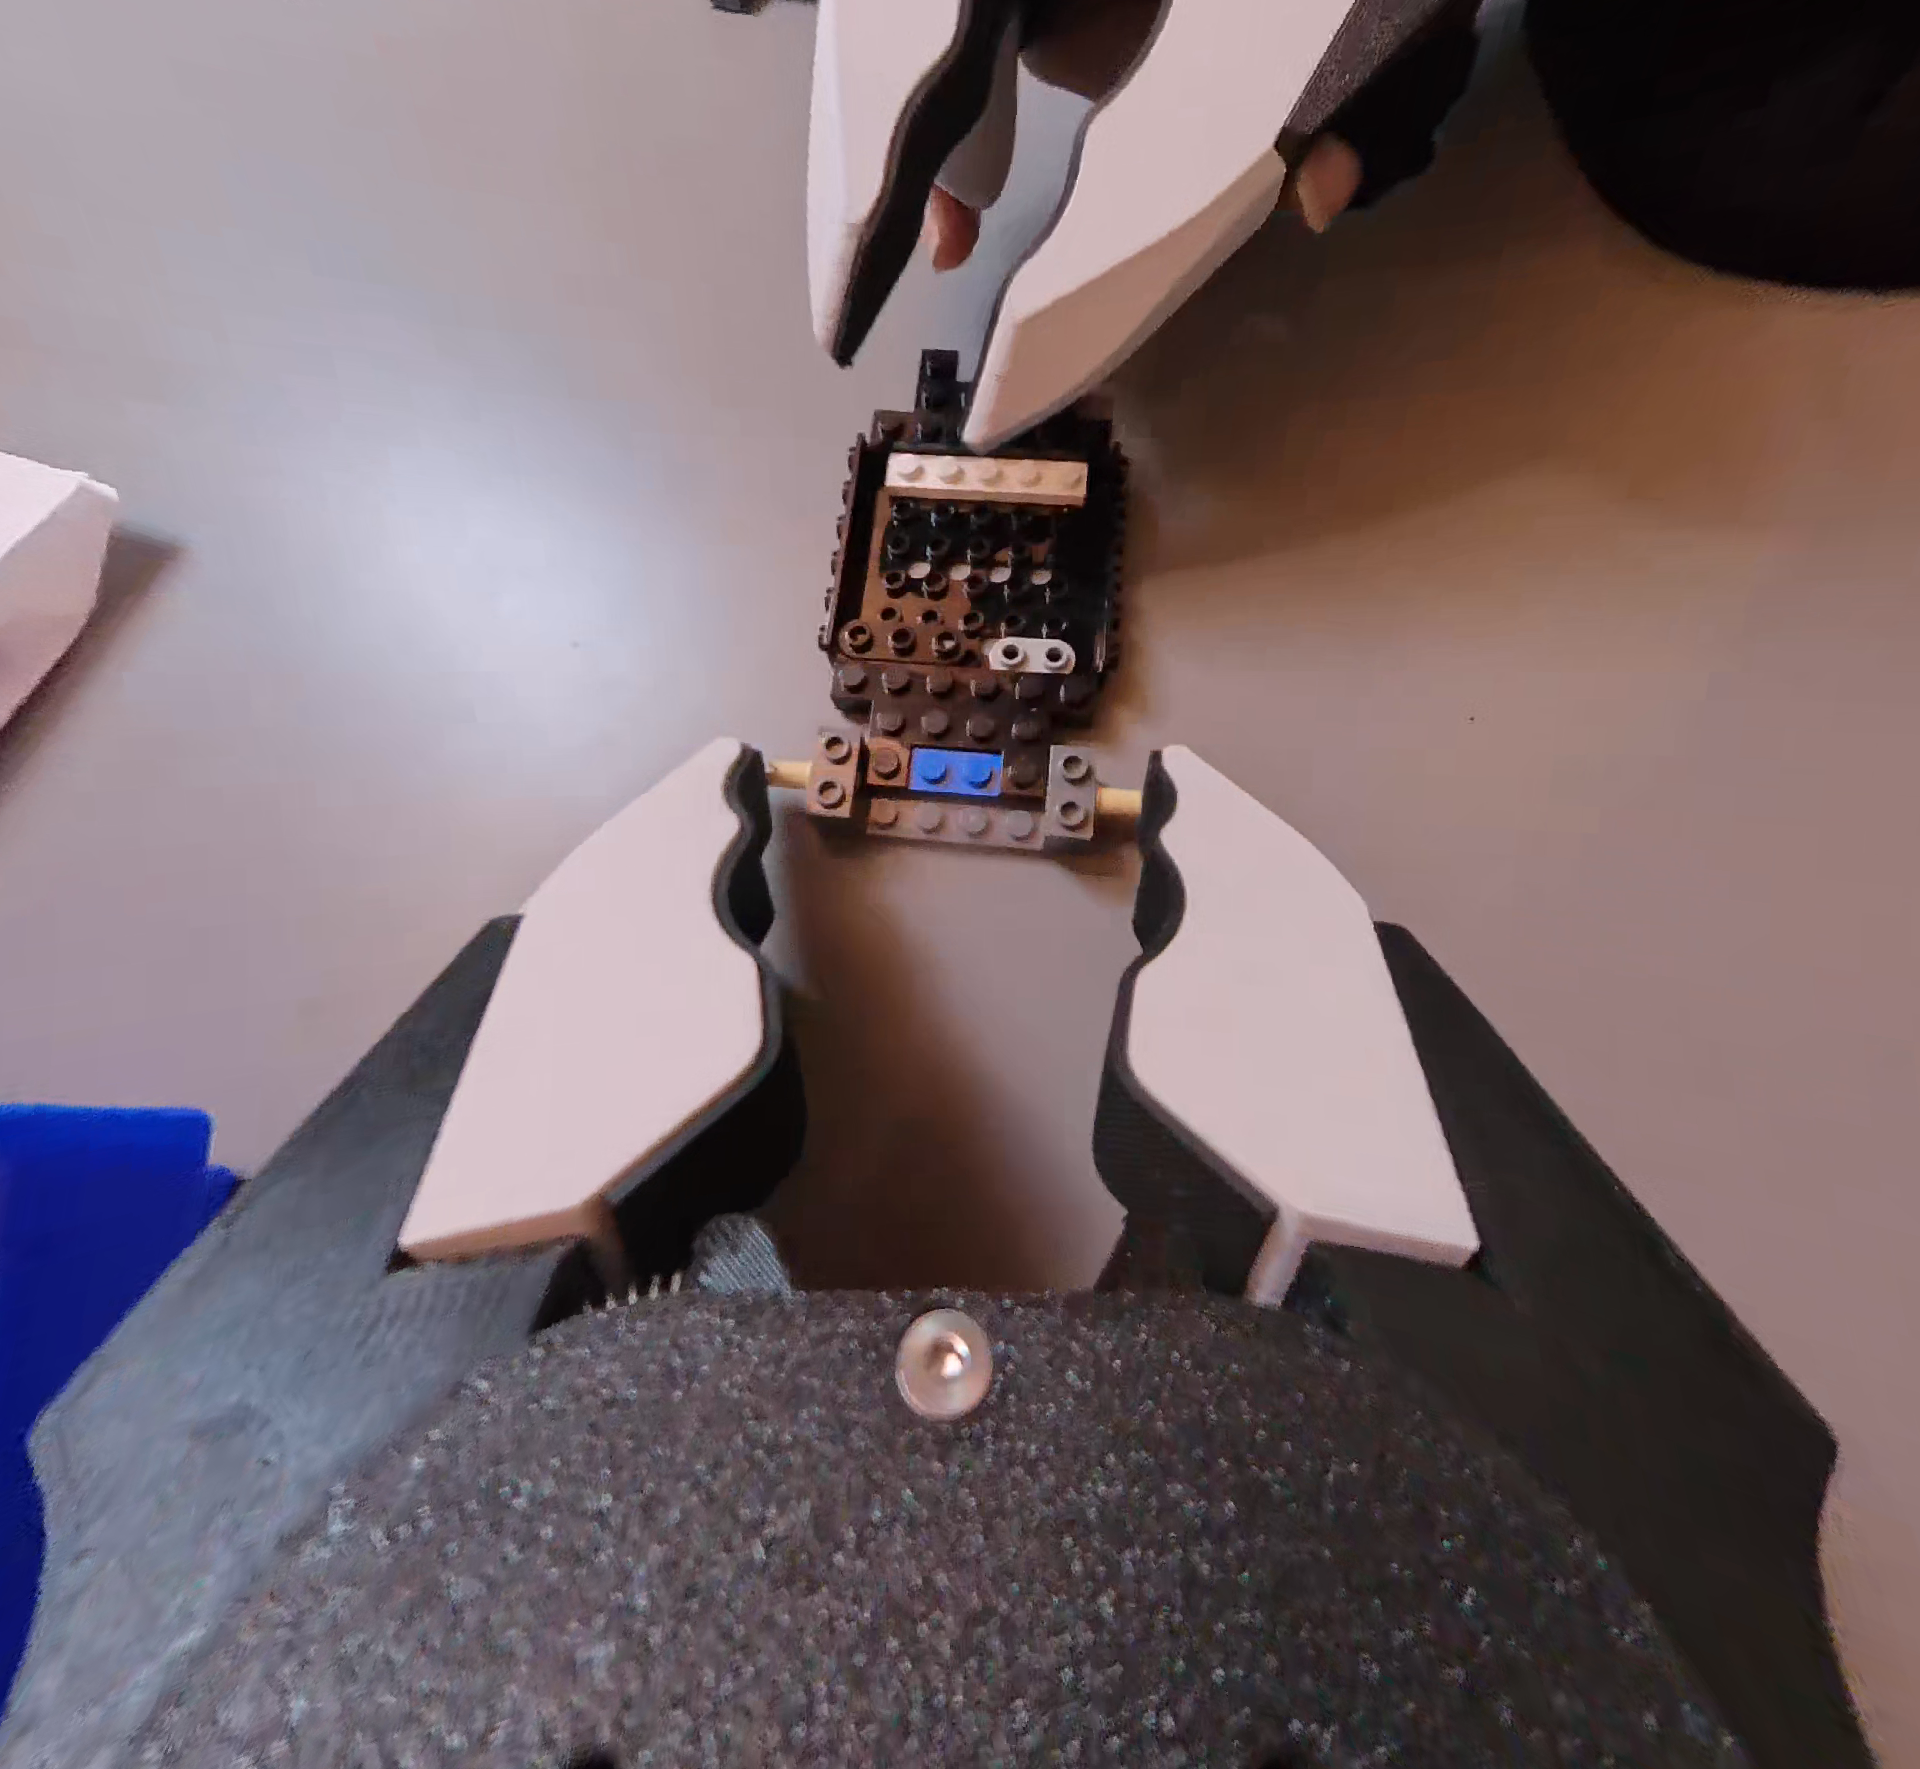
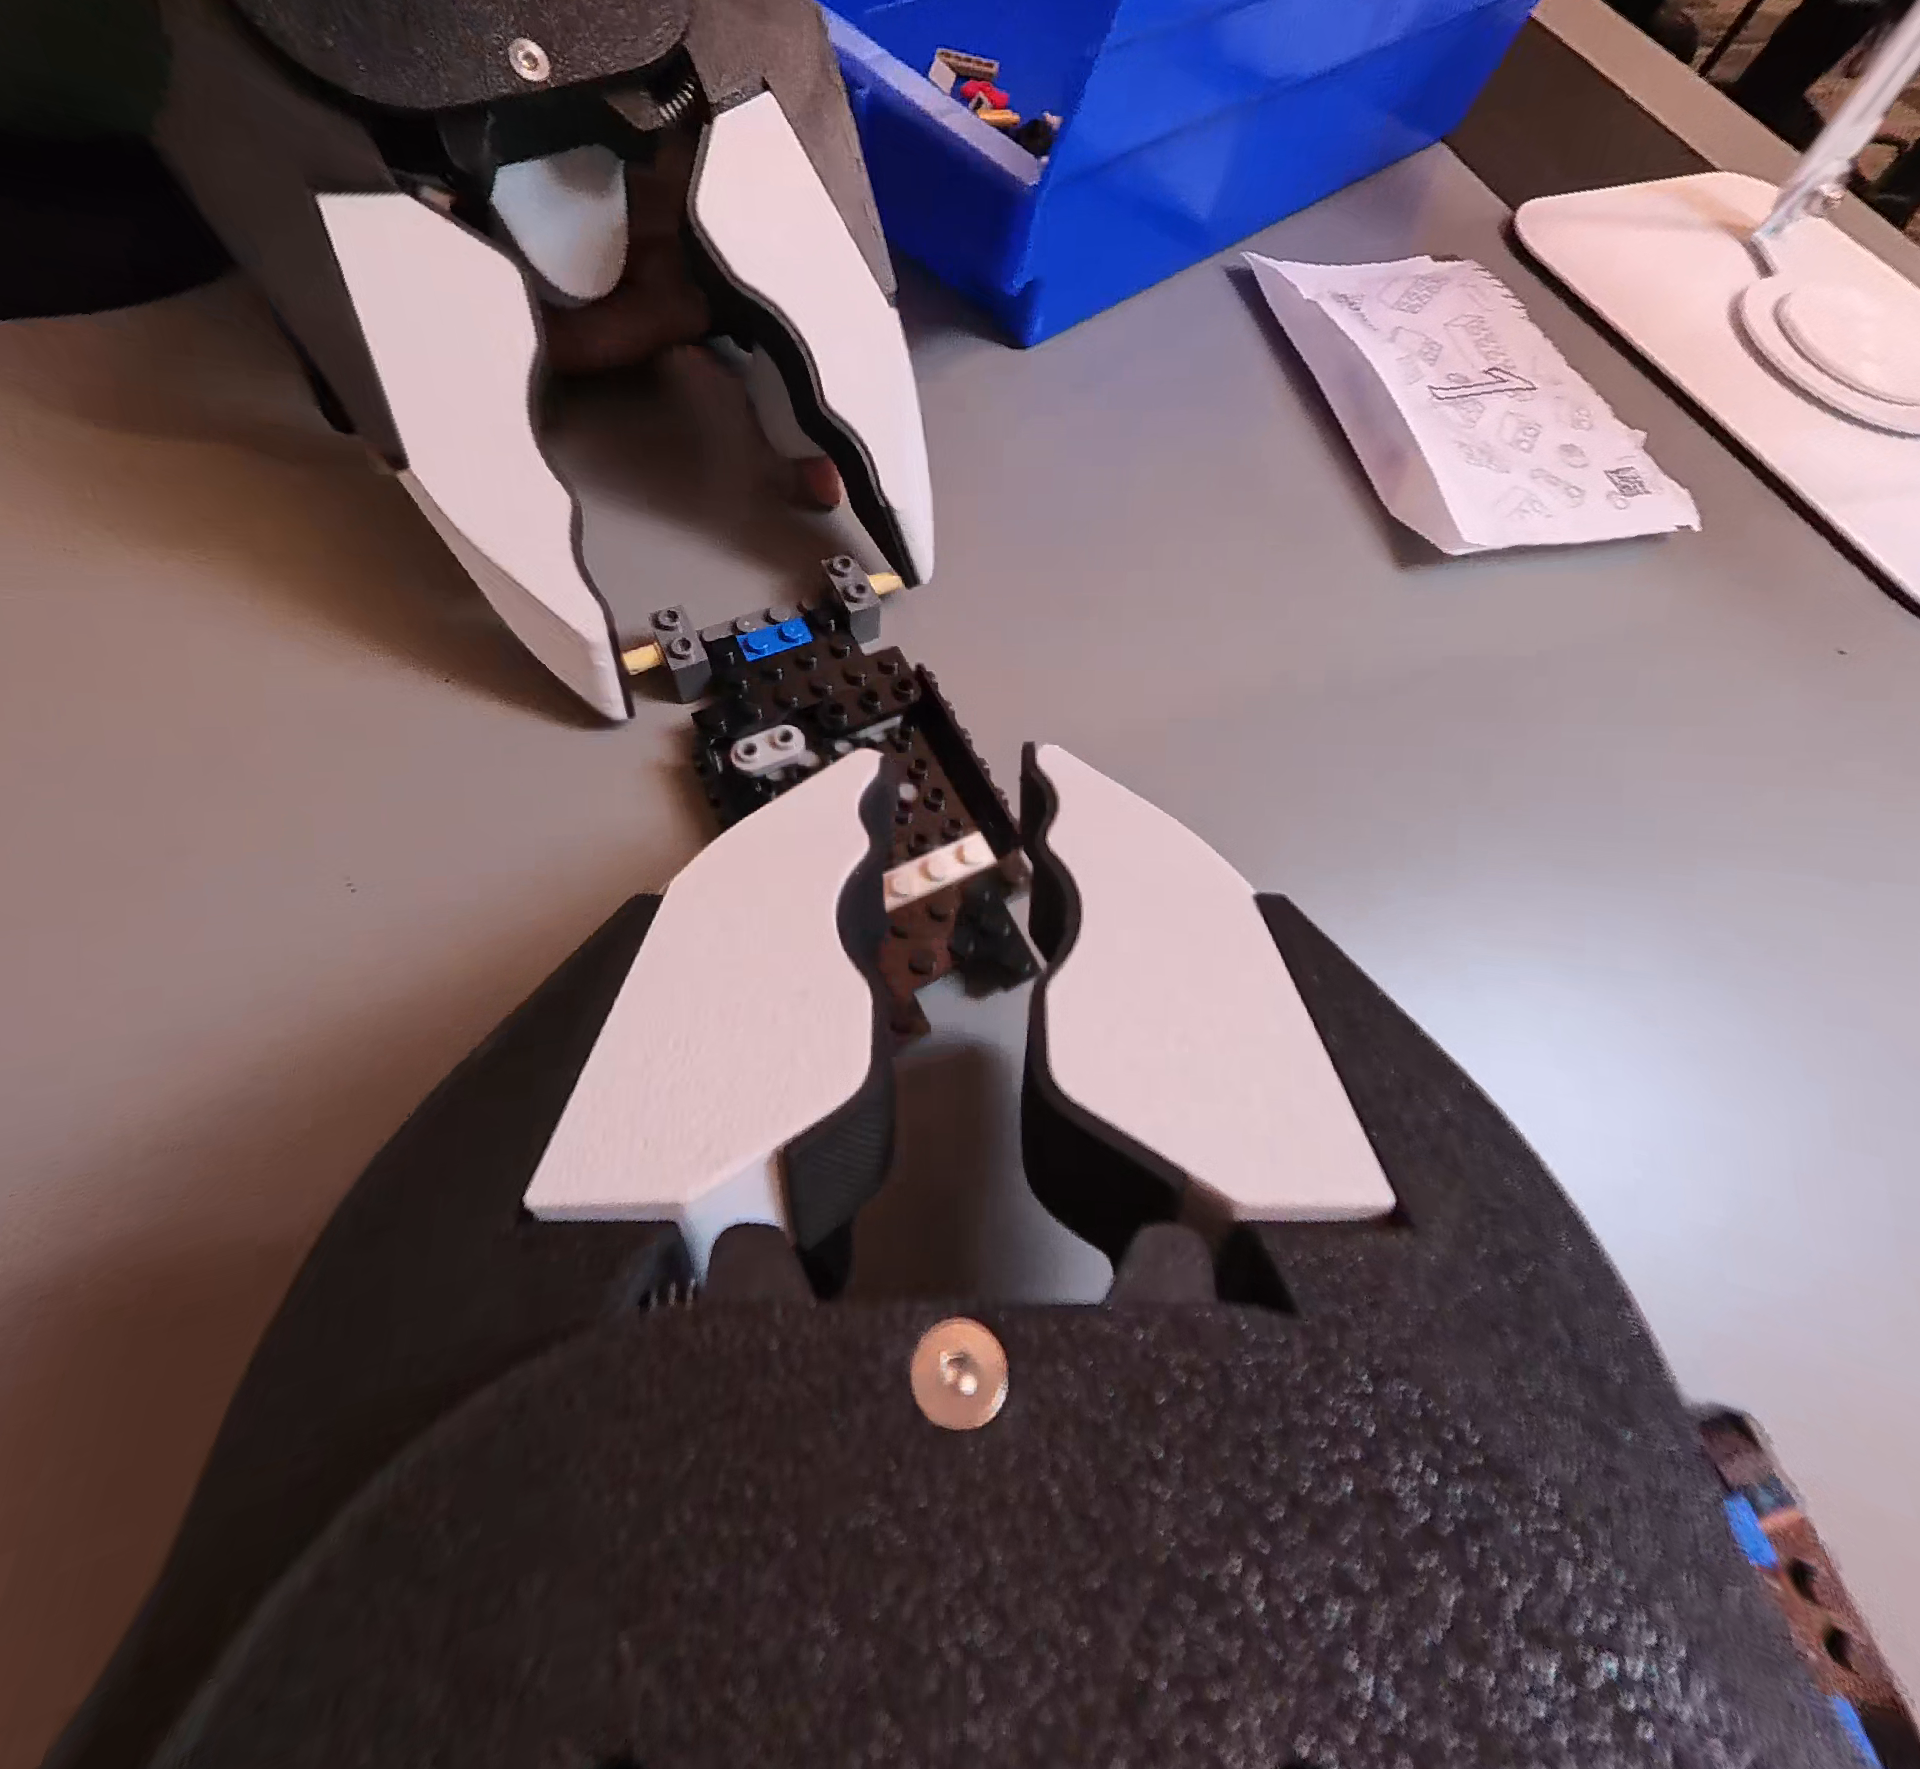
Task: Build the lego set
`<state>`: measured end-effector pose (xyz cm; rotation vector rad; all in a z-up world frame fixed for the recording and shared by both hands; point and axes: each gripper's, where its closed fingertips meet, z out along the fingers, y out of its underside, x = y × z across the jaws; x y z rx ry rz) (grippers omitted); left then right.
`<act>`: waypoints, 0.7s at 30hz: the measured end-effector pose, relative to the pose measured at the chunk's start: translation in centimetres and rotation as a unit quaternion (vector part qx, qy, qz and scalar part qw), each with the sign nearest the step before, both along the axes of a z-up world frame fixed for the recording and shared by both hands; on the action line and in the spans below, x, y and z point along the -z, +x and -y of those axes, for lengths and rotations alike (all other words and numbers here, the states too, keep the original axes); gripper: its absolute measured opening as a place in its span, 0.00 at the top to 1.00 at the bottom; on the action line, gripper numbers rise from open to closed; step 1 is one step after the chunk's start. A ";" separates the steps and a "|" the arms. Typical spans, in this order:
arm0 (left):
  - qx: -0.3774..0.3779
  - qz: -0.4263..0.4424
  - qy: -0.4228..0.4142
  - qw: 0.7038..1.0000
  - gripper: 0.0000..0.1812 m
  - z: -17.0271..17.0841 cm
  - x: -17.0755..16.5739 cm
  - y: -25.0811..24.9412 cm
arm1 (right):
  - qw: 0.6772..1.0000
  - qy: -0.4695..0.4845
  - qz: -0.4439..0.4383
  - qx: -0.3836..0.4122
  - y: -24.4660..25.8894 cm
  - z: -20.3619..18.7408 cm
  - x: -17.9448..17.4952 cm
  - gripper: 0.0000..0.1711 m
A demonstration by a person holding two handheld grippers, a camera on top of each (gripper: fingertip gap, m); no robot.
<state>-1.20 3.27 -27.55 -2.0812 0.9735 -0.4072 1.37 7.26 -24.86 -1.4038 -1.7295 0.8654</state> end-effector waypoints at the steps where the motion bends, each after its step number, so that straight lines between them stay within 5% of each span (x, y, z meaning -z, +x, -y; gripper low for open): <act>1: 0.007 -0.004 0.003 1.000 0.63 0.1 0.0 0.1 | 1.000 0.002 0.004 -0.004 -0.1 0.2 0.1 0.87; 6: 0.021 -0.010 0.010 1.000 0.63 0.3 0.0 0.3 | 0.999 0.022 0.028 -0.024 -0.6 1.1 0.9 0.87; 10: 0.044 -0.010 0.018 0.999 0.63 0.8 -0.1 0.5 | 0.992 0.041 0.092 -0.069 -0.7 1.7 2.0 0.75; 21: 0.085 -0.004 0.019 0.996 0.63 1.8 -0.2 0.6 | 0.954 0.078 0.183 -0.223 -1.5 3.6 2.4 0.80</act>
